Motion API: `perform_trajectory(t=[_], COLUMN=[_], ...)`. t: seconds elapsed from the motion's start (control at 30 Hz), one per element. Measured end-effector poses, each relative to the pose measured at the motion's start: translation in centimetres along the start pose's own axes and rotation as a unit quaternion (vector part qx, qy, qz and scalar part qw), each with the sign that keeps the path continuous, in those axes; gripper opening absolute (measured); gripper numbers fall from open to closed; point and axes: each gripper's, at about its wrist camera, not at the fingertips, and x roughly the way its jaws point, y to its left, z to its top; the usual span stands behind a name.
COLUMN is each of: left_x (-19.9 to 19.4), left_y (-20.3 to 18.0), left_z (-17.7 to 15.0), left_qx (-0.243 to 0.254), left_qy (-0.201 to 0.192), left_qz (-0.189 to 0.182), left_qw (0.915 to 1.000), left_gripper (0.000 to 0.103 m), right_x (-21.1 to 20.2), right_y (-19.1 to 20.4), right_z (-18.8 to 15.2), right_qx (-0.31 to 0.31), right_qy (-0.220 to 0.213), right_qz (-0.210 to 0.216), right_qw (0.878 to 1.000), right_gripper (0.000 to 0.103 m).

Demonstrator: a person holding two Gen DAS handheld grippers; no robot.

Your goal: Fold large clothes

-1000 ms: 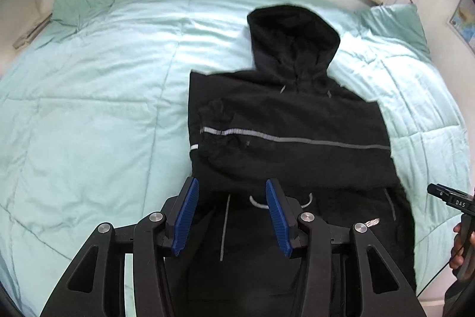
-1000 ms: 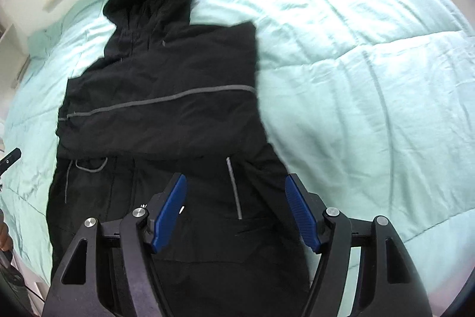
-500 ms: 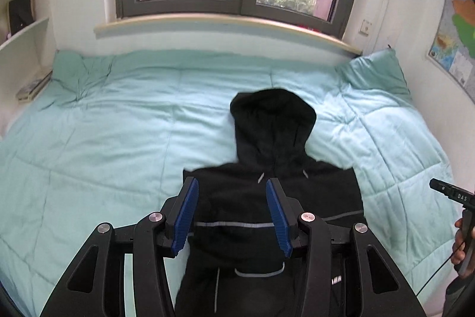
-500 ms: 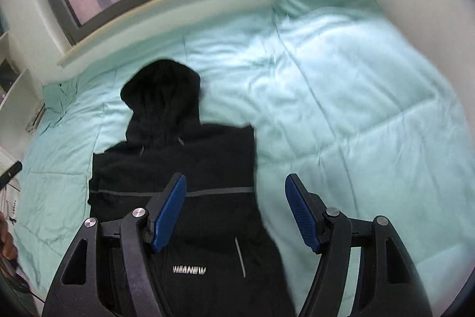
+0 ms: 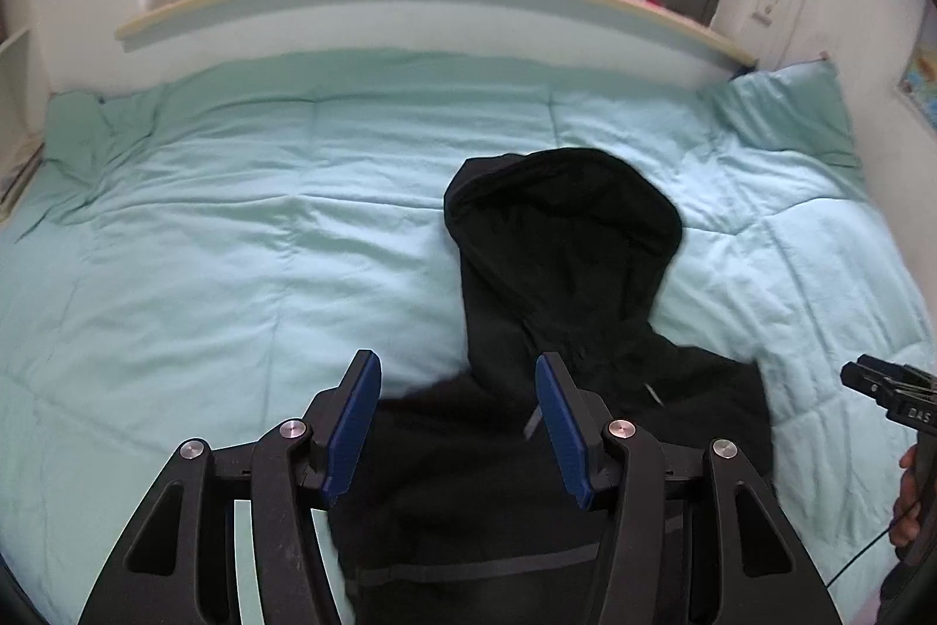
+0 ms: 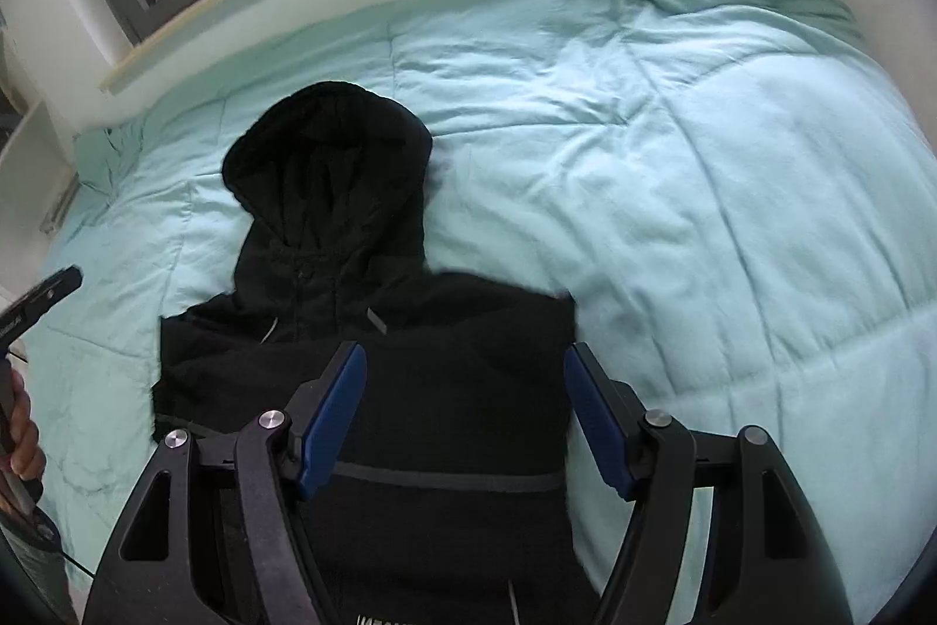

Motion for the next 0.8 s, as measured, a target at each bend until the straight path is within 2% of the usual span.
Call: perform_trajectory(t=[0.2,0.4,0.47,0.5,0.53,0.57,0.6,0.67,0.7,0.77,0.8], left_x=[10.8,19.4,22.4,23.3,24.0,24.0,23.5,20.8,18.7,17.0,17.2], left_y=[0.7,1.0,0.8,0.7,0.8,1.2,2.1,3.8,5.2,6.8,7.2], left_z=[5.0,7.9,8.5,8.7,9.0,9.4,9.9,10.5,10.4,9.6,9.1], left_qx=[-0.009,-0.008,-0.004,-0.002,0.001,0.0,-0.014,-0.048,-0.067,-0.086,-0.091], left_qy=[0.027,0.059,0.073,0.076,0.074,0.066,0.065,0.033,0.012,-0.004,-0.001], left_qz=[-0.006,-0.009,-0.007,-0.001,0.003,-0.002,-0.027,-0.081,-0.126,-0.172,-0.181], left_qw=[0.9996,0.9982,0.9973,0.9971,0.9972,0.9978,0.9974,0.9951,0.9897,0.9813,0.9792], left_gripper=[0.057,0.057,0.057,0.057,0.037,0.015,0.008,0.008,0.009,0.012,0.014], right_x=[8.6,17.0,20.0,22.1,23.7,24.7,24.4,20.6,18.2,15.6,15.6], right_y=[1.3,1.8,1.9,2.2,2.6,3.0,3.1,3.0,2.9,2.7,2.4], right_z=[6.5,11.7,12.9,13.4,13.6,13.7,13.8,14.0,13.7,12.8,12.2], right_qx=[0.004,0.002,0.011,0.012,0.006,-0.006,-0.014,-0.026,-0.037,-0.044,-0.043], right_qy=[-0.001,0.005,0.02,0.045,0.071,0.088,0.083,0.018,-0.015,-0.047,-0.049], right_qz=[0.018,0.016,0.016,0.028,0.033,0.027,0.016,0.017,0.013,0.011,0.017], right_qw=[1.0,1.0,1.0,0.999,0.997,0.996,0.996,0.999,0.999,0.998,0.998], right_gripper=[0.073,0.073,0.073,0.073,0.06,0.003,0.005,0.005,0.005,0.005,0.005])
